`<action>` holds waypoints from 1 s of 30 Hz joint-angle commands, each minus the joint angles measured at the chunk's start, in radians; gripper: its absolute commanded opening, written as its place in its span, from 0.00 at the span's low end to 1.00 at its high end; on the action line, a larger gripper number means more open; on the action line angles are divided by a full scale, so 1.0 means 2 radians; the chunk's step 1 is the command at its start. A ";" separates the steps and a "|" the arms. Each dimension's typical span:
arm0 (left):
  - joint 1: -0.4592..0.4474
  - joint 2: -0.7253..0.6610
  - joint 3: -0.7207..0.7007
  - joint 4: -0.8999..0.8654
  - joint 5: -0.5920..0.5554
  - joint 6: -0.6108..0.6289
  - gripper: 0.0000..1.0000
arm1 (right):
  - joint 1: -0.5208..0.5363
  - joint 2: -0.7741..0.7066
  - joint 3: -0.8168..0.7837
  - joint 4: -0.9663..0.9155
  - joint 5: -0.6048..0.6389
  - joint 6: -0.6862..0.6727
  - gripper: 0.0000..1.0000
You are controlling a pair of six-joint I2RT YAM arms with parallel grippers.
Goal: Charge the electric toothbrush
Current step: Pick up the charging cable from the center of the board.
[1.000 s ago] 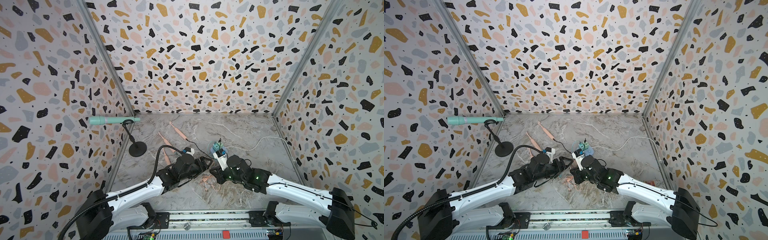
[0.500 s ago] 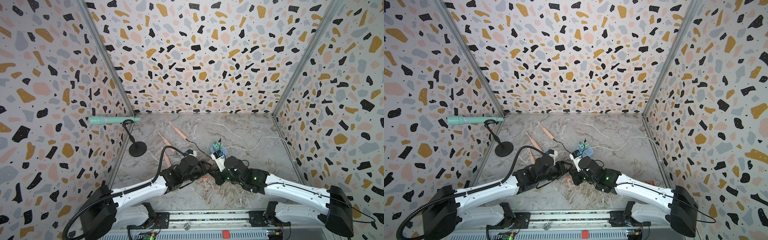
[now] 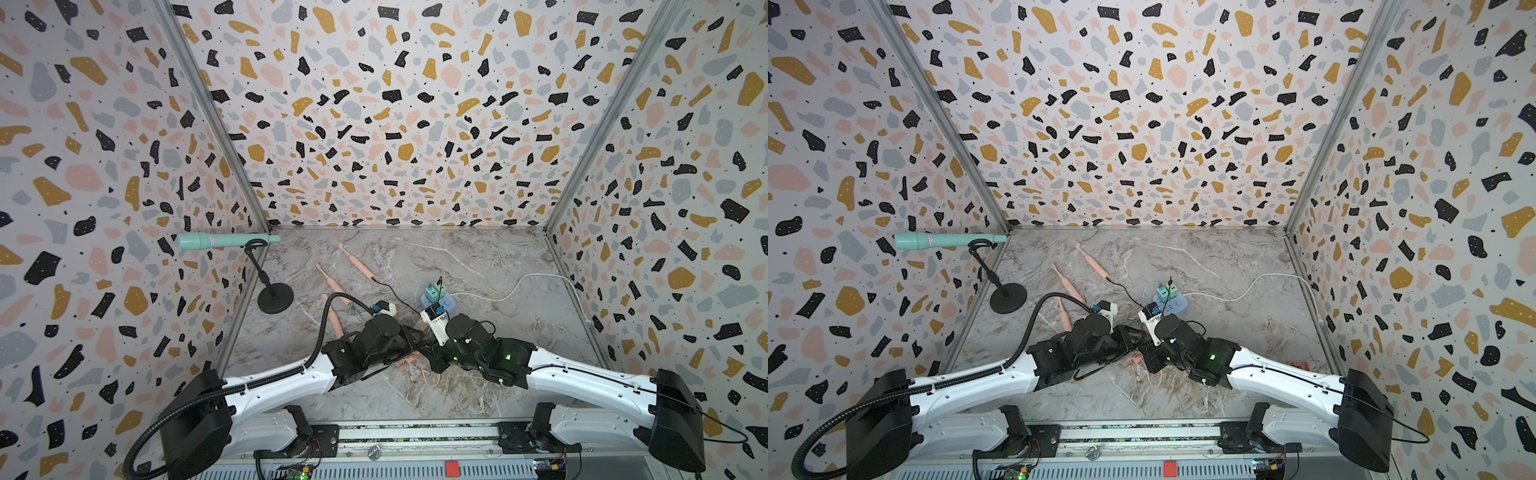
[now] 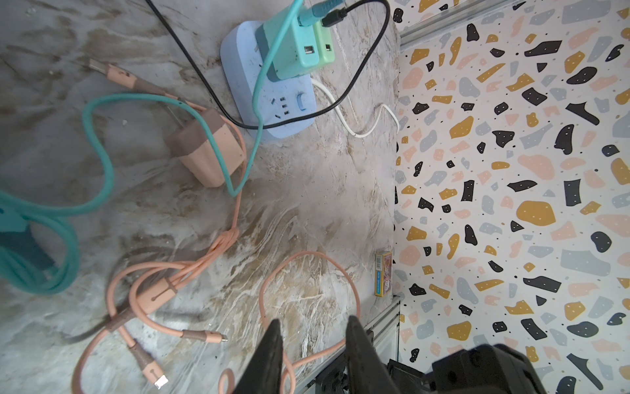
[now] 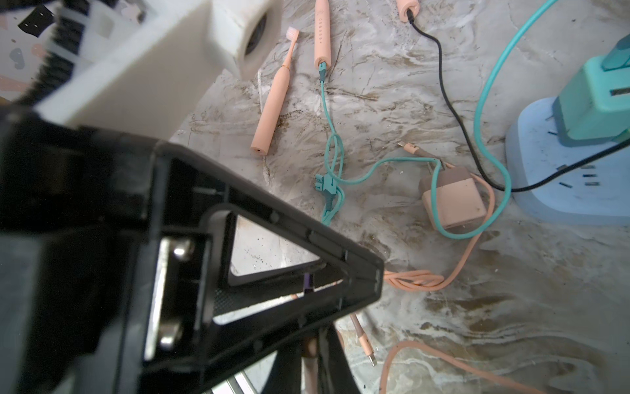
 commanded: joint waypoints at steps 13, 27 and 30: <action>-0.017 0.025 0.033 -0.011 0.032 0.025 0.21 | -0.003 -0.016 0.011 0.022 0.025 0.016 0.00; -0.020 0.027 0.036 -0.010 0.031 0.026 0.01 | -0.004 -0.035 0.002 0.027 0.026 0.017 0.01; -0.020 0.009 0.038 -0.025 0.006 0.020 0.00 | -0.003 -0.061 -0.017 0.038 0.013 0.008 0.41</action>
